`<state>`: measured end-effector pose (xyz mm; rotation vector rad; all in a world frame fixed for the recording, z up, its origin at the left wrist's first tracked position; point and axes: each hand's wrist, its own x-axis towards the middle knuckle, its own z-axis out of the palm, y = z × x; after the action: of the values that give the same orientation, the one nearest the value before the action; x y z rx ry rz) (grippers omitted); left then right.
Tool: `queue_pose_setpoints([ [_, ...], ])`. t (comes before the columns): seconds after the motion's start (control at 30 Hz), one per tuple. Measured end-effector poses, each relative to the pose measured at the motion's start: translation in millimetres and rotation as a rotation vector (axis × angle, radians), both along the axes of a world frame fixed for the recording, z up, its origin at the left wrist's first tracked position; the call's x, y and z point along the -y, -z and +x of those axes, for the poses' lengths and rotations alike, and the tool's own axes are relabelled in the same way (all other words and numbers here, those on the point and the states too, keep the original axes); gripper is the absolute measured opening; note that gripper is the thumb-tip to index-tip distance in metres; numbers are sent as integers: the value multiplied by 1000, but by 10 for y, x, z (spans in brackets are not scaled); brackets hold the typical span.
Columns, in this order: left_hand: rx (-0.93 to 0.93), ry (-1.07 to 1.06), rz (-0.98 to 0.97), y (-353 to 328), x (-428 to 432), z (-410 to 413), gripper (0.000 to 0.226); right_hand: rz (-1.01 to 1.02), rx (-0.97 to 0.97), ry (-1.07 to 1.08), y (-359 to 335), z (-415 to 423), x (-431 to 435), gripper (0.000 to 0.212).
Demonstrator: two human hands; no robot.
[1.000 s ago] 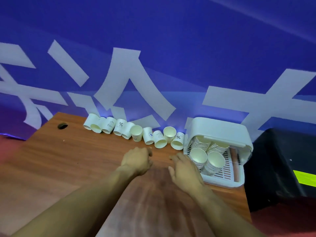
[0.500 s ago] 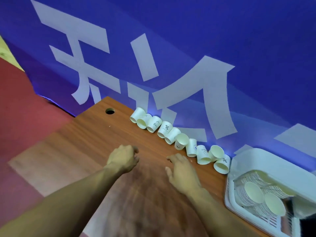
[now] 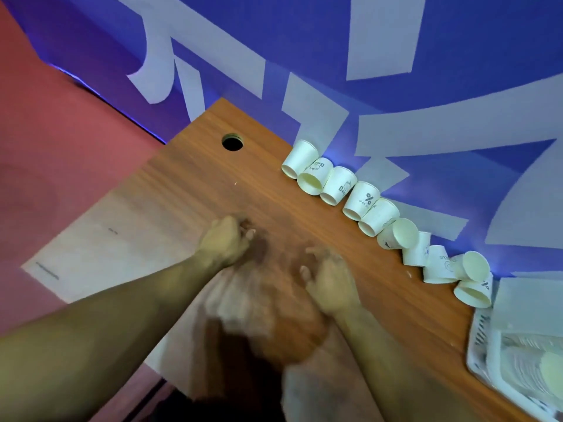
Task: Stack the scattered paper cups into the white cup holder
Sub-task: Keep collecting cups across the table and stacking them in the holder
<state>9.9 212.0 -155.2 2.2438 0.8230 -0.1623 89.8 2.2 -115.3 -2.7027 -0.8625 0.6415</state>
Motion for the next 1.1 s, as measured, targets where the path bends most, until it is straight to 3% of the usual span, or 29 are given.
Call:
queue_pose_setpoints([
  [0.27, 156, -47, -107, 55, -333, 949, 16, 18, 87, 60, 69, 692, -568, 36],
  [0.4, 188, -40, -115, 182, -452, 1348, 11, 56, 172, 98, 225, 955, -844, 45],
  [0.67, 251, 115, 67, 371, -632, 2166, 12, -110, 229, 0, 570, 1284, -1038, 55],
  [0.87, 230, 271, 117, 493, -571, 2346, 44, -151, 186, -9, 620, 1358, -940, 67],
  [1.0, 208, 329, 88, 446, -497, 2354, 67, -56, 224, 62, 555, 1337, -893, 60],
  [1.1, 139, 374, 134, 410, -498, 2329, 67, 57, 233, 148, 501, 1317, -878, 61],
])
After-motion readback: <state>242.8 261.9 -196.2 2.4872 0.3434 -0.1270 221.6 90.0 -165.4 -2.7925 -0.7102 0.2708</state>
